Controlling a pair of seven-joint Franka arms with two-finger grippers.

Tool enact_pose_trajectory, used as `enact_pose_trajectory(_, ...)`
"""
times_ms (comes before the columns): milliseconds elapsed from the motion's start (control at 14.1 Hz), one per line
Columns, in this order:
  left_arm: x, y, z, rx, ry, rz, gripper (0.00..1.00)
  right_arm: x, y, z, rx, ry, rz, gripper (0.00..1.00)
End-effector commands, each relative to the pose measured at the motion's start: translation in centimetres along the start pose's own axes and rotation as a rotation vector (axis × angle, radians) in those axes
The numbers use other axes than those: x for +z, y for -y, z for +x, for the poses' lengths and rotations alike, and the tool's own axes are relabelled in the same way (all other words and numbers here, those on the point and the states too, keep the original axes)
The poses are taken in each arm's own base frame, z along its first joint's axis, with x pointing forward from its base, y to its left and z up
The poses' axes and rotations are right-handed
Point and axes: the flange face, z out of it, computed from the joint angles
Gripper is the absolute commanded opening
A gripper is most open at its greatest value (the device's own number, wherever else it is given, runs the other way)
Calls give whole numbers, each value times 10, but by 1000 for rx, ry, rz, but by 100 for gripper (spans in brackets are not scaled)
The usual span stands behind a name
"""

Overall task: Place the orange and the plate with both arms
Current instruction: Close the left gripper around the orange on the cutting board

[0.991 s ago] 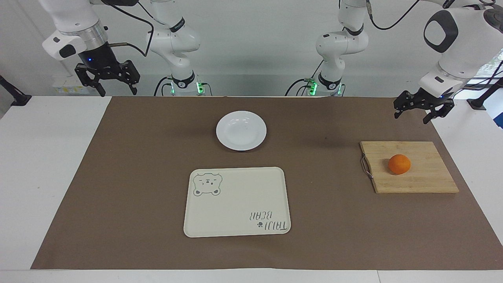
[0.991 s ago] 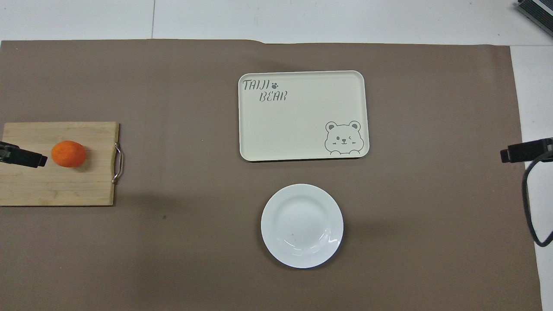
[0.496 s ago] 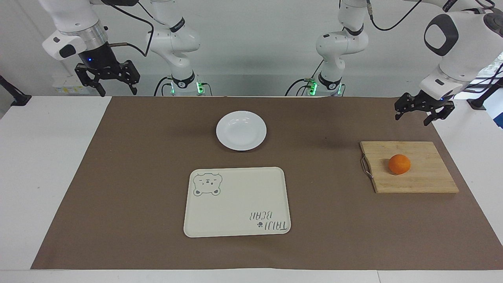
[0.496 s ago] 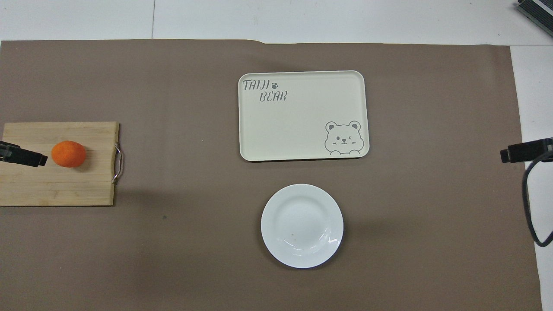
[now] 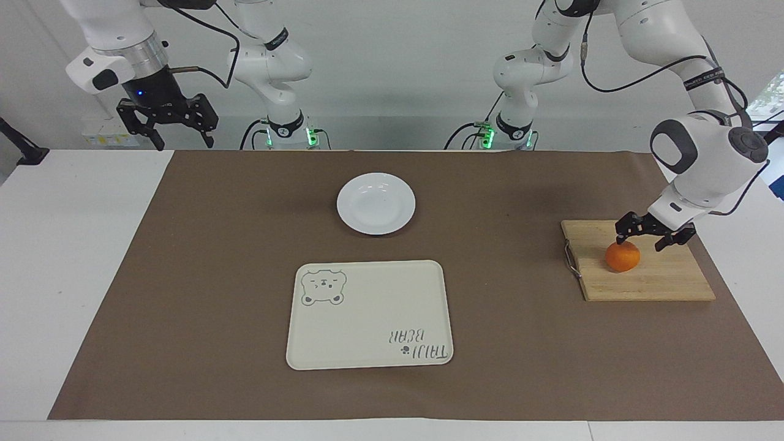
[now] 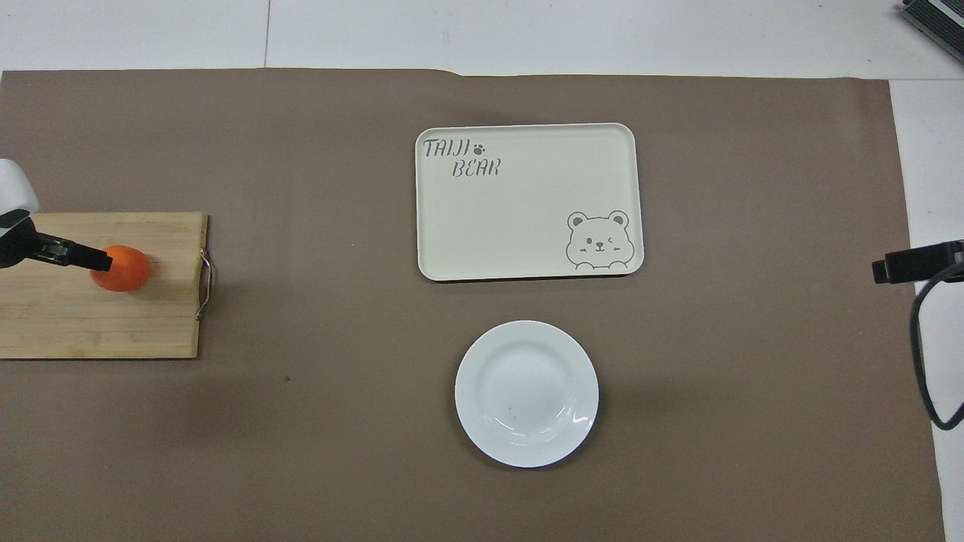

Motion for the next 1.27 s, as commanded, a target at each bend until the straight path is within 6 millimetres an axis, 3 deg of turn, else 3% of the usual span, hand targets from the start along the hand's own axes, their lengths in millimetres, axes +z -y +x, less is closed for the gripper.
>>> enact_pose_trajectory(0, 24, -9, -3, -32, -22, 4, 100, -5, 1, -3, 15, 4, -12, 100)
enact_pose_trajectory(354, 50, -7, -5, -38, -18, 1, 100, -5, 1, -3, 15, 3, -12, 100)
enact_pose_trajectory(425, 53, -7, -5, -37, -17, 1, 68, -5, 1, -3, 15, 4, -12, 100)
enact_pose_trajectory(496, 51, -4, -5, -38, -10, -2, 24, -5, 1, -3, 15, 4, -12, 100)
enact_pose_trajectory(566, 47, -5, -2, -36, -10, -3, 0, -5, 1, -3, 15, 4, -12, 100)
enact_pose_trajectory(708, 31, -3, 6, -36, -11, -3, 0, -5, 1, -3, 15, 4, -12, 100)
enact_pose_trajectory(991, -22, -5, 20, -50, 15, -18, 0, -5, 1, -3, 15, 4, -12, 100)
enact_pose_trajectory(1204, -80, -9, 21, -68, 27, -23, 0, -5, 1, -3, 15, 4, -12, 100)
